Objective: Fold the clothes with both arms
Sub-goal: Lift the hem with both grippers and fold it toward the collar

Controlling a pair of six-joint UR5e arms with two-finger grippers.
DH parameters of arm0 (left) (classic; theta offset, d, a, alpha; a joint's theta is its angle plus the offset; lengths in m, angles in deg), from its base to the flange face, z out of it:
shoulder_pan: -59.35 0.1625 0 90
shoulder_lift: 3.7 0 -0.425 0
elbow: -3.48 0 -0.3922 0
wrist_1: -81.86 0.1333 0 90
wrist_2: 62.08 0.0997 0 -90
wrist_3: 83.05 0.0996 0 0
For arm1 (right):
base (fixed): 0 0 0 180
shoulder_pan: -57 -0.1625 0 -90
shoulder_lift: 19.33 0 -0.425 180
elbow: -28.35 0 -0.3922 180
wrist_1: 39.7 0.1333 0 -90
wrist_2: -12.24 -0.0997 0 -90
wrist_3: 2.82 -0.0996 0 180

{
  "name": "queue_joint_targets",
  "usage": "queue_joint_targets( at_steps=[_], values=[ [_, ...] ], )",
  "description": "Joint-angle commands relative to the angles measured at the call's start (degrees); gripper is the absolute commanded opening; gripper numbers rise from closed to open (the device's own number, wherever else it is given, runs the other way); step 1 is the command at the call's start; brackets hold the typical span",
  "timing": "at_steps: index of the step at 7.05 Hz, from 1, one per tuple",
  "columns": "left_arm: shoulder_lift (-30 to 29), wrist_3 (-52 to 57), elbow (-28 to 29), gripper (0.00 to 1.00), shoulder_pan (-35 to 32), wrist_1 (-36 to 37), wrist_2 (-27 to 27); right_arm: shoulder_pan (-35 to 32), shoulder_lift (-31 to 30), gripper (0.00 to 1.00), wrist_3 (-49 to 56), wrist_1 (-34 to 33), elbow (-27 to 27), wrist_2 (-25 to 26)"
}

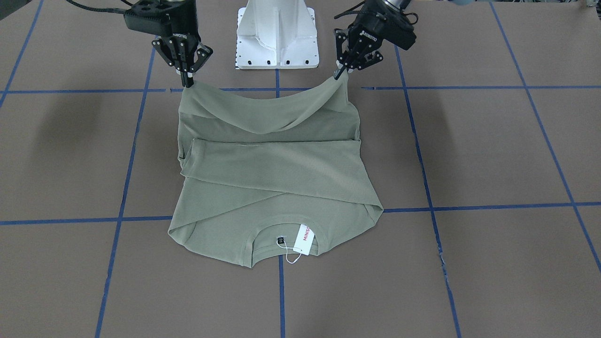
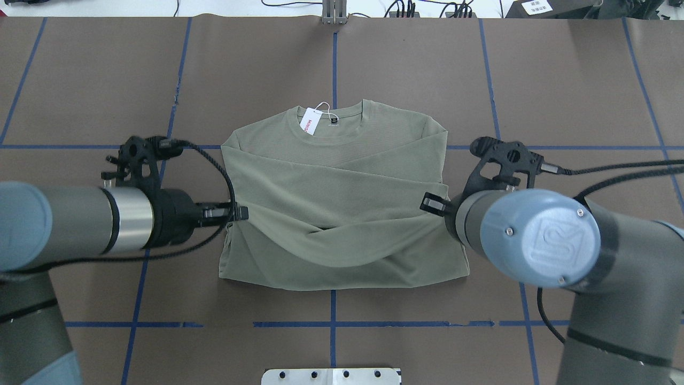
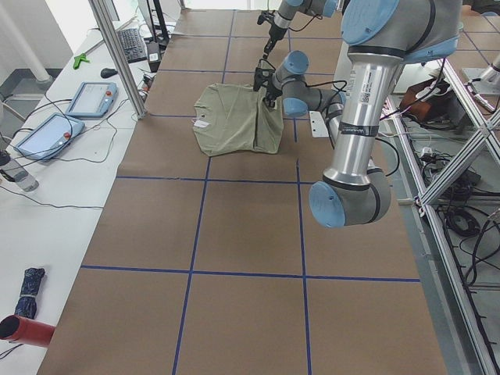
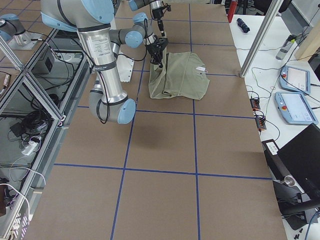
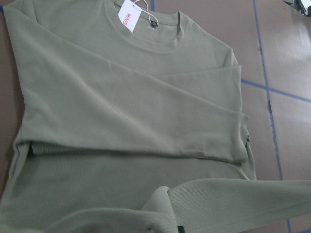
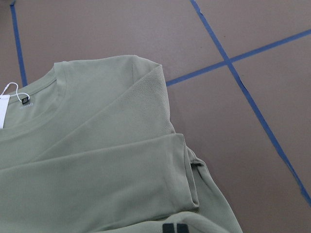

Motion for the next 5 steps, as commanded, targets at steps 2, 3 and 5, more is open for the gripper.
queue_joint_targets(
  at_steps=[2, 3, 5],
  values=[
    [-9.24, 8.27, 14.65, 0.0, -12.73, 3.41, -6.06, -13.28, 3.64, 0.0, 8.88, 11.0, 15.12, -7.01],
    [-11.71, 8.36, 20.98, 0.0, -12.92, 2.97, -3.1, -15.23, 5.75, 0.0, 10.55, 14.5, 22.22, -7.64],
    [-14.89, 11.07, 33.11, 0.0, -12.66, -0.96, 0.18, -17.09, 9.53, 0.0, 10.92, 28.36, 38.91, -7.73]
  ],
)
